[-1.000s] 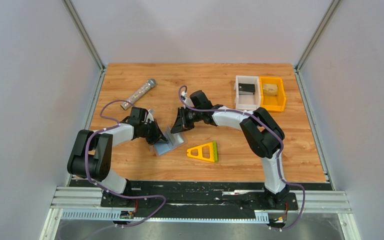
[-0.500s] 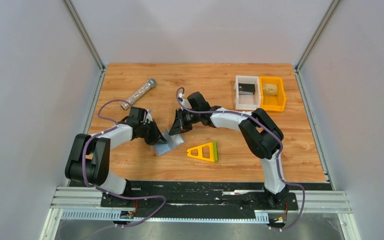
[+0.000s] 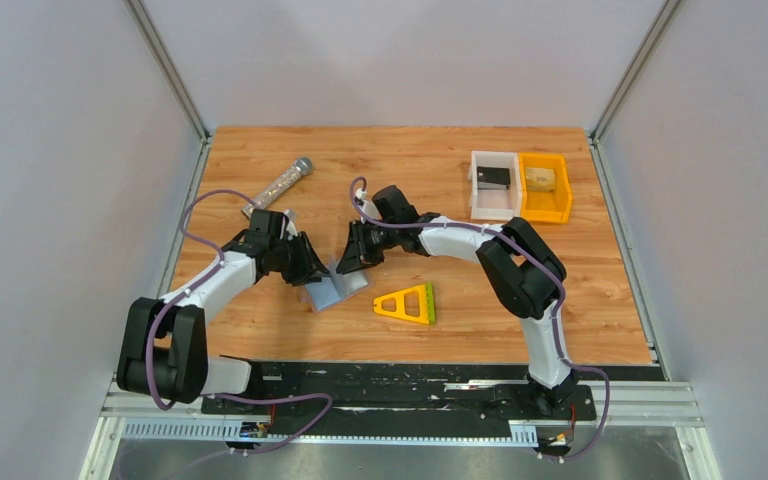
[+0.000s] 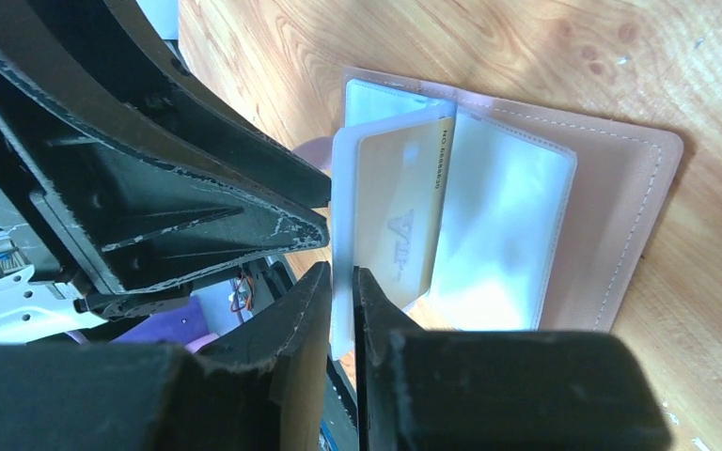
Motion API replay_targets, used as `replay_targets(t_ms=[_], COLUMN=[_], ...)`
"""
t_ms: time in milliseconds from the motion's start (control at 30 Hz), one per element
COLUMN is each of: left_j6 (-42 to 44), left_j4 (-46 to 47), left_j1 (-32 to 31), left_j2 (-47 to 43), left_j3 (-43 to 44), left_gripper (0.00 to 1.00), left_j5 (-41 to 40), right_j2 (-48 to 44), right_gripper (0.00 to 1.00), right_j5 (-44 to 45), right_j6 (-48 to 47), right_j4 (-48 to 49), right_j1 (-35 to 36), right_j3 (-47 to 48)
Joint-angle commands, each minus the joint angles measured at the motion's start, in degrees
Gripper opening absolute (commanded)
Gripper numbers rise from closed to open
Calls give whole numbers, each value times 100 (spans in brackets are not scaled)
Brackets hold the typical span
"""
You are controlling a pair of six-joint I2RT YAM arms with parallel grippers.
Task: Take the credit cards out of the card holder
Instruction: Remove the credit card from the card holder.
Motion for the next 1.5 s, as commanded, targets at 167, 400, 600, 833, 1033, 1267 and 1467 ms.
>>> replay_targets(t_ms=[167, 400, 600, 833, 1033, 1267, 1467], left_j6=[-117, -207, -200, -171, -120, -127, -140], left_j4=[-128, -79, -47, 47, 90, 262, 298], left_j1=[39, 39, 39, 48, 50, 48, 48], left_j2=[-329, -425, -419, -298, -191, -129, -127], left_j3=[282, 374, 382, 361, 340, 312, 340], left_gripper=[49, 55, 54, 48, 46, 46, 46], left_j5=[-151, -139, -169, -169, -272, -159, -142], right_j2=[70, 125, 148, 96, 72, 101, 89], right_gripper=[17, 22, 16, 16, 17, 17, 17], right_j5=[44, -12, -21, -40, -42, -95, -98], right_j6=[-107, -129, -130, -118, -116, -130, -130], right_j4=[-5, -26, -29, 46, 45, 50, 59], right_j1=[111, 138, 152, 169, 174, 178, 177], right_j3=[288, 351, 337, 250, 229, 256, 251])
